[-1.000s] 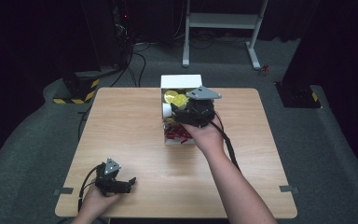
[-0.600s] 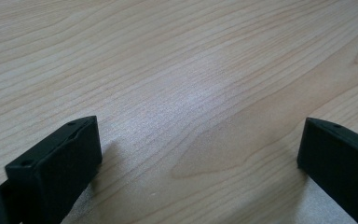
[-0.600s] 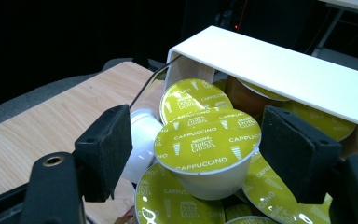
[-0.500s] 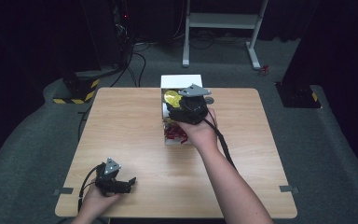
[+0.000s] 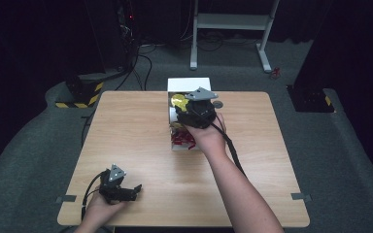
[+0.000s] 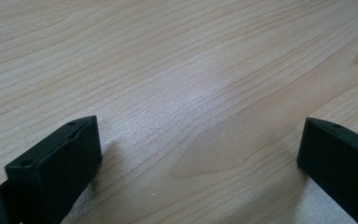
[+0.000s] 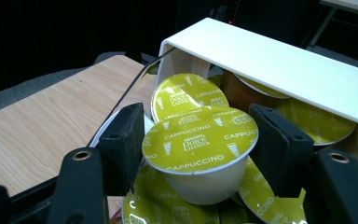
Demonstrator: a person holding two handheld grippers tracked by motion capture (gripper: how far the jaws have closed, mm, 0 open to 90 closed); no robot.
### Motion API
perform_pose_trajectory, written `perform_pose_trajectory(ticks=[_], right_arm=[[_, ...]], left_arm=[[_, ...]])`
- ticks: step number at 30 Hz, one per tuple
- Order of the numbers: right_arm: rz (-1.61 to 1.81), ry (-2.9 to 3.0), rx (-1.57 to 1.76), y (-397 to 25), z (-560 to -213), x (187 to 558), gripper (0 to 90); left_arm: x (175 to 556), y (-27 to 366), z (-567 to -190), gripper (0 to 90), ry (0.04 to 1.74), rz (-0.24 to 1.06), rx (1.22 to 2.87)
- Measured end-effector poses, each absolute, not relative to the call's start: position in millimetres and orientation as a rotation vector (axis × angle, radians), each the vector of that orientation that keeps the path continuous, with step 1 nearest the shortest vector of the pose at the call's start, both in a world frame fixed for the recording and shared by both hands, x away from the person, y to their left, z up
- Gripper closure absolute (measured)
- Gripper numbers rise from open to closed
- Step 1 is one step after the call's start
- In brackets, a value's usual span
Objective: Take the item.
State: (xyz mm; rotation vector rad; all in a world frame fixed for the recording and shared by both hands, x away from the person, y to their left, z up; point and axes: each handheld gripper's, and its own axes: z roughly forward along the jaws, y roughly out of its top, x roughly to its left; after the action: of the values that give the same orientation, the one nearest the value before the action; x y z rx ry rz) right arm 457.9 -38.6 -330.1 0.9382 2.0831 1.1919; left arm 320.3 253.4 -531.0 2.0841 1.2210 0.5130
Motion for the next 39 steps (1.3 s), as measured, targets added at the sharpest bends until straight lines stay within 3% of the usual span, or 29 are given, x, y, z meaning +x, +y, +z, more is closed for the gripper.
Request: perform_pose_trajectory(ticks=[39], right_arm=[[1.302,2.006,0.916,-59,-299,427,39.7]], left_arm=[[320,253,-531,0.1,1.222,0.513,2.084]])
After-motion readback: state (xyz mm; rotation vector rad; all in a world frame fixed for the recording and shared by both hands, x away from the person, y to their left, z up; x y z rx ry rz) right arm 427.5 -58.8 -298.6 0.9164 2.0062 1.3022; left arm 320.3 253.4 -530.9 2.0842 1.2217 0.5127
